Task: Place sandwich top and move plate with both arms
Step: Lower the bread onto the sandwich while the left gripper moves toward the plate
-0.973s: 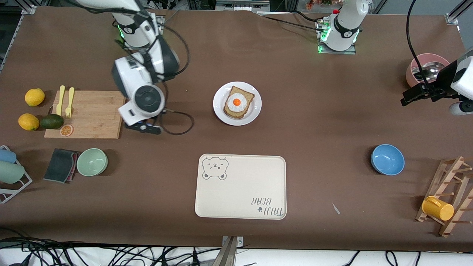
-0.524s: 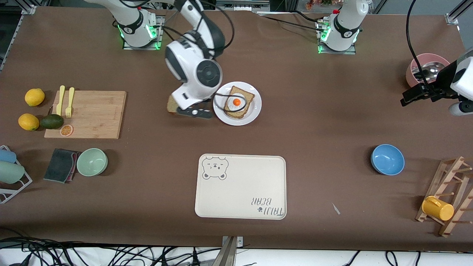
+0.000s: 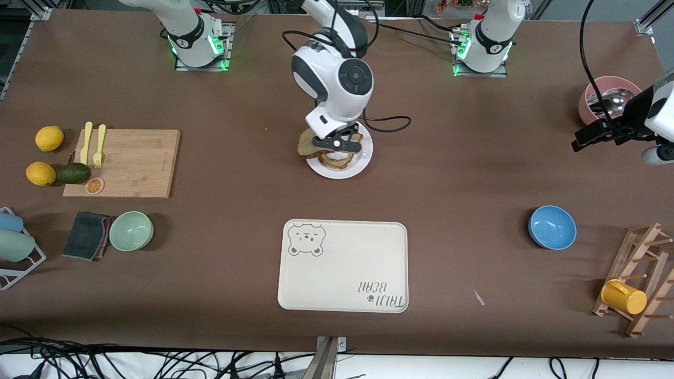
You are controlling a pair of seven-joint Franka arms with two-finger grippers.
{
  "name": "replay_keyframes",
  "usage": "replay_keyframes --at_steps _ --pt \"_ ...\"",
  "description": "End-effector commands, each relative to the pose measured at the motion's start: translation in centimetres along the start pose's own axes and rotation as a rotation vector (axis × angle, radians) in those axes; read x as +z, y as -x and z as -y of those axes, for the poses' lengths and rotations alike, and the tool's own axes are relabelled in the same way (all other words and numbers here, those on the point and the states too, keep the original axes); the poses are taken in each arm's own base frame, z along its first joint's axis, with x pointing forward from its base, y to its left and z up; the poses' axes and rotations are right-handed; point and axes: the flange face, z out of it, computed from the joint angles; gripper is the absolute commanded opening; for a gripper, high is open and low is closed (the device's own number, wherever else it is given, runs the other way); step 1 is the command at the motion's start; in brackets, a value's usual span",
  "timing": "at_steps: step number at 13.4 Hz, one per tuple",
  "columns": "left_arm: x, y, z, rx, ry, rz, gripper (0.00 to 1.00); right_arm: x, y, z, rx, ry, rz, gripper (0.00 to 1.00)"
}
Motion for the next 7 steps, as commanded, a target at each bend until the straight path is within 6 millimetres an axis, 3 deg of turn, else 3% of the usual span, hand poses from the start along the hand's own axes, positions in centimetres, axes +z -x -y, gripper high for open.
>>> replay_keyframes --at_steps 1,3,4,5,6,7 --pt "-0.4 0.0 -0.1 -0.002 0.030 0.004 1.00 2.4 0.6 3.1 0.038 -0.053 -0.031 0.00" --pt "0.6 -0.4 -0.8 -0.006 0.027 0.023 1.00 3.8 0.8 3.3 0.037 -0.041 -0.026 0.00" --pt "0.8 -0.4 -1.3 -0.017 0.026 0.025 1.00 3.8 0.7 3.4 0.043 -0.041 -0.026 0.23" --pt "1.0 -0.4 -1.8 -0.031 0.025 0.031 1.00 3.8 0.7 3.4 0.055 -0.039 -0.032 0.70" --pt "1.2 -0.5 -1.9 -0.037 0.026 0.034 1.00 3.6 0.8 3.4 0.063 -0.041 -0.038 0.98" --pt "1.6 -0.6 -2.3 -0.027 0.026 0.041 1.00 3.5 0.8 3.4 0.061 -0.042 -0.040 1.00"
